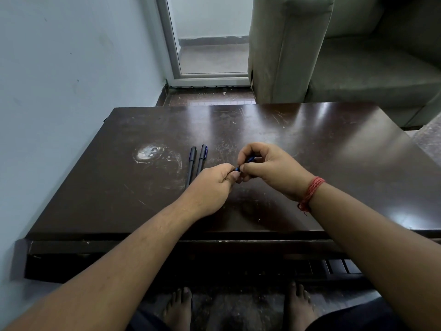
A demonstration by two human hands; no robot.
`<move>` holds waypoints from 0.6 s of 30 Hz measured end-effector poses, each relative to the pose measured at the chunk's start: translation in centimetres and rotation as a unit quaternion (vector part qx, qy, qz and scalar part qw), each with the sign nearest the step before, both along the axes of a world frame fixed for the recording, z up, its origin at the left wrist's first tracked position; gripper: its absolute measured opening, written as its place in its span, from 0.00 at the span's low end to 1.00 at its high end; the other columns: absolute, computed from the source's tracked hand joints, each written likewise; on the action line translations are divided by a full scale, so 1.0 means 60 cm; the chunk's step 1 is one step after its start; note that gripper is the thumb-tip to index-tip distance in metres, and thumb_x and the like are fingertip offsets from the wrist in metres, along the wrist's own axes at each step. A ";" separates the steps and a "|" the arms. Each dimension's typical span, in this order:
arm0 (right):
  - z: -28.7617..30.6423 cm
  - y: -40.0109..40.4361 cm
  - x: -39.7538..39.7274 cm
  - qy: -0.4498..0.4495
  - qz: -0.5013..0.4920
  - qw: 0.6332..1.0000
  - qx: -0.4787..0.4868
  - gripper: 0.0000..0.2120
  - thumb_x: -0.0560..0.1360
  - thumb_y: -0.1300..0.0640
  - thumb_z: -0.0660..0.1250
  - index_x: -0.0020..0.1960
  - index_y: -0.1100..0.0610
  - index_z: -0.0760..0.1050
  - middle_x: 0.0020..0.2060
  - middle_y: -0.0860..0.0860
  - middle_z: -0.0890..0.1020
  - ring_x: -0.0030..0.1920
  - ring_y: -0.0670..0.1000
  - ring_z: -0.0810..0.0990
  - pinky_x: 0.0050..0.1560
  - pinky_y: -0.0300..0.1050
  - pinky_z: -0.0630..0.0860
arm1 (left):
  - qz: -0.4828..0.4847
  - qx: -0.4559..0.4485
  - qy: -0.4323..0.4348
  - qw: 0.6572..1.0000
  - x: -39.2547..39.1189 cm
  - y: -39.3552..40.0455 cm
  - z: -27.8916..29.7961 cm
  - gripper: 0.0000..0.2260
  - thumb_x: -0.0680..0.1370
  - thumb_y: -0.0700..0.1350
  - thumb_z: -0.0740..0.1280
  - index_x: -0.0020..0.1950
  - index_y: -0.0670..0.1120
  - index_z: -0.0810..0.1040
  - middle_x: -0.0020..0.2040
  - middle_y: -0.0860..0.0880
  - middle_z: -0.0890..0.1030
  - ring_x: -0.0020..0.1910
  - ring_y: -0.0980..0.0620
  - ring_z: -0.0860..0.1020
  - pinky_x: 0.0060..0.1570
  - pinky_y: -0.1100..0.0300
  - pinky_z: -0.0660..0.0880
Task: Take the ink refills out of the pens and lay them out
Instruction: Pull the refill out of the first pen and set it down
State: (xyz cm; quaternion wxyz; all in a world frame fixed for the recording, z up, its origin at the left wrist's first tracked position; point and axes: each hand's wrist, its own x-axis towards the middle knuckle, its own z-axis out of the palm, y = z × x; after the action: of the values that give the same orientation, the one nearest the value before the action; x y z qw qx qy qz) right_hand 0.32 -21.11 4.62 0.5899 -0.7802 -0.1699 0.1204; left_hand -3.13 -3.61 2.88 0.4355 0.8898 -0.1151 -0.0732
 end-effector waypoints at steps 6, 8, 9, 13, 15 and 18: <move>-0.001 -0.004 0.002 0.005 -0.001 1.000 0.023 0.07 0.74 0.72 0.65 0.49 0.65 0.76 0.45 0.57 0.82 0.45 0.55 0.83 0.50 0.46 0.81 | 0.001 0.017 -0.001 1.000 -0.001 0.004 -0.001 0.10 0.85 0.48 0.58 0.49 0.47 0.77 0.33 0.51 0.74 0.31 0.54 0.70 0.34 0.54 0.69; -0.002 -0.002 0.002 0.028 -0.020 0.999 0.011 0.05 0.77 0.63 0.68 0.52 0.65 0.75 0.40 0.55 0.82 0.40 0.54 0.82 0.44 0.47 0.81 | 0.003 0.028 -0.001 1.000 -0.001 0.005 -0.002 0.10 0.84 0.48 0.58 0.49 0.47 0.76 0.33 0.50 0.74 0.31 0.54 0.70 0.34 0.54 0.69; -0.003 -0.001 0.002 0.030 -0.023 0.999 -0.016 0.08 0.78 0.59 0.68 0.52 0.64 0.76 0.37 0.54 0.82 0.36 0.53 0.81 0.39 0.48 0.81 | 0.001 0.031 -0.001 1.000 -0.001 0.005 -0.002 0.10 0.84 0.48 0.58 0.50 0.47 0.76 0.33 0.50 0.75 0.30 0.54 0.70 0.33 0.54 0.69; -0.002 0.000 0.002 0.025 -0.003 0.997 -0.068 0.07 0.78 0.57 0.68 0.48 0.61 0.77 0.31 0.52 0.80 0.30 0.51 0.78 0.31 0.45 0.77 | -0.012 0.037 -0.007 0.999 -0.004 0.003 0.000 0.09 0.84 0.48 0.58 0.49 0.49 0.75 0.34 0.50 0.74 0.31 0.54 0.70 0.34 0.56 0.69; 0.005 -0.005 0.004 0.018 -0.017 0.999 -0.048 0.04 0.78 0.62 0.67 0.49 0.63 0.76 0.33 0.55 0.79 0.32 0.52 0.78 0.35 0.47 0.80 | -0.012 0.037 -0.009 0.999 -0.004 0.002 0.002 0.09 0.85 0.47 0.58 0.48 0.49 0.75 0.34 0.51 0.74 0.31 0.54 0.70 0.33 0.56 0.69; 0.012 -0.017 0.010 0.005 -0.057 0.998 -0.012 0.04 0.75 0.69 0.64 0.47 0.63 0.76 0.37 0.57 0.79 0.35 0.52 0.79 0.42 0.51 0.82 | -0.003 0.032 -0.004 0.999 -0.001 0.005 0.001 0.08 0.85 0.48 0.58 0.50 0.50 0.75 0.35 0.50 0.76 0.32 0.54 0.71 0.35 0.55 0.70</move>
State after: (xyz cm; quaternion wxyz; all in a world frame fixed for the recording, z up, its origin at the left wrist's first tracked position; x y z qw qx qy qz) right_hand 0.89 -22.13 5.32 0.5875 -0.7948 -0.1211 0.0926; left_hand -3.18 -3.33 2.92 0.4063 0.9031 -0.1173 -0.0743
